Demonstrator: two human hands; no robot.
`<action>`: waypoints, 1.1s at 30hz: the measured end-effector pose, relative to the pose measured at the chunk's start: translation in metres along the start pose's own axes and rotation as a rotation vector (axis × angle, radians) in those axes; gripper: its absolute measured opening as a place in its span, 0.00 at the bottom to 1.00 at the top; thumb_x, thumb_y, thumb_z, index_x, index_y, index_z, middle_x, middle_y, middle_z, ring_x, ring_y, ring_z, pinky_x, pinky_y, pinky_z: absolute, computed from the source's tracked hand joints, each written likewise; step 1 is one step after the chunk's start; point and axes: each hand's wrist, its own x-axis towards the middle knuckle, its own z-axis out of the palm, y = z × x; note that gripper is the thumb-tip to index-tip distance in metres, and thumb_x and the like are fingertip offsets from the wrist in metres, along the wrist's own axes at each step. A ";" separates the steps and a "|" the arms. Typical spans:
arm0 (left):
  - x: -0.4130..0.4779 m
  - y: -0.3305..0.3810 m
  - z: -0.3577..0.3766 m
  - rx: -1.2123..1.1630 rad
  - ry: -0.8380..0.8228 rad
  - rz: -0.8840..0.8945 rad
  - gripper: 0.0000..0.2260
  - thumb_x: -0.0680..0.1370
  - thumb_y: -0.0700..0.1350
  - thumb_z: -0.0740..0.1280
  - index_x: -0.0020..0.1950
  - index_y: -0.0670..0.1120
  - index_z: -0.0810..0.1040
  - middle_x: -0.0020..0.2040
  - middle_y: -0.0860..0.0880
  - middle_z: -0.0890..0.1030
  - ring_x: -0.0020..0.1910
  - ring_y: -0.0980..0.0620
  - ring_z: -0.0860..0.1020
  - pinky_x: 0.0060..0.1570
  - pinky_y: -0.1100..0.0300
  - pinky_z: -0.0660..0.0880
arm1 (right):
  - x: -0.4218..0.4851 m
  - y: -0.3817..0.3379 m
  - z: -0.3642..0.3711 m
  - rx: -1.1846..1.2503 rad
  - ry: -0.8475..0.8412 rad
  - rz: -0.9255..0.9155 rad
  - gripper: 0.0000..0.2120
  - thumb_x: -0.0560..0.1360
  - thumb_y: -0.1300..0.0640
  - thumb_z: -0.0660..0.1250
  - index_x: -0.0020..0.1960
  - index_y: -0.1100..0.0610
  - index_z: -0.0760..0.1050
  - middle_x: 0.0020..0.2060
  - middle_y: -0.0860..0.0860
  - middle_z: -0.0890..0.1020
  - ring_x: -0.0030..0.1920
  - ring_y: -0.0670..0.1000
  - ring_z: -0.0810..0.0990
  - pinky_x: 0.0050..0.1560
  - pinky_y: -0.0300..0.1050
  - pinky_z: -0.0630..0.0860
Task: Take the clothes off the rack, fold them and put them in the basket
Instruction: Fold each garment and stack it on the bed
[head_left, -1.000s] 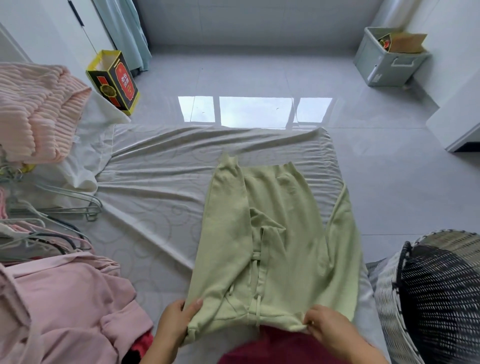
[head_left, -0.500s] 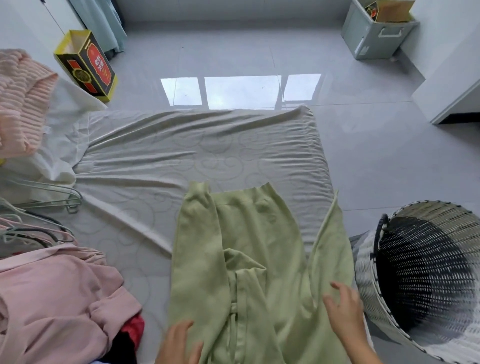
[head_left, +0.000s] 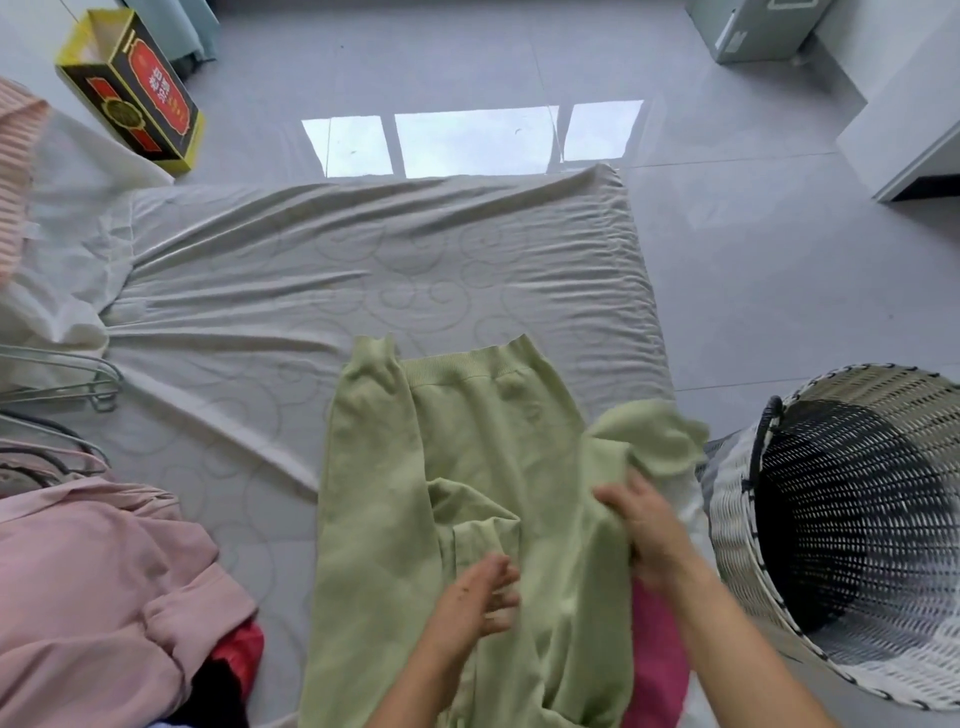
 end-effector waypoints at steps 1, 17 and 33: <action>-0.004 0.001 -0.010 -0.170 0.009 -0.031 0.15 0.80 0.52 0.55 0.54 0.45 0.77 0.51 0.47 0.82 0.46 0.52 0.79 0.42 0.61 0.75 | -0.010 -0.004 0.028 -0.123 -0.120 -0.053 0.11 0.75 0.69 0.61 0.42 0.54 0.74 0.30 0.44 0.80 0.33 0.46 0.76 0.35 0.39 0.75; 0.007 -0.004 -0.161 0.882 0.772 0.356 0.29 0.67 0.56 0.74 0.62 0.42 0.73 0.61 0.41 0.74 0.60 0.40 0.70 0.60 0.46 0.64 | 0.046 0.032 0.063 -0.778 0.090 -0.215 0.07 0.77 0.59 0.61 0.42 0.54 0.74 0.36 0.49 0.78 0.42 0.52 0.76 0.44 0.46 0.71; -0.023 -0.006 -0.222 -0.453 0.740 0.363 0.07 0.79 0.42 0.61 0.42 0.49 0.76 0.35 0.49 0.83 0.33 0.54 0.80 0.30 0.67 0.75 | 0.084 0.039 0.147 -1.093 -0.058 -0.453 0.12 0.74 0.58 0.64 0.57 0.58 0.76 0.51 0.56 0.78 0.49 0.53 0.75 0.54 0.50 0.74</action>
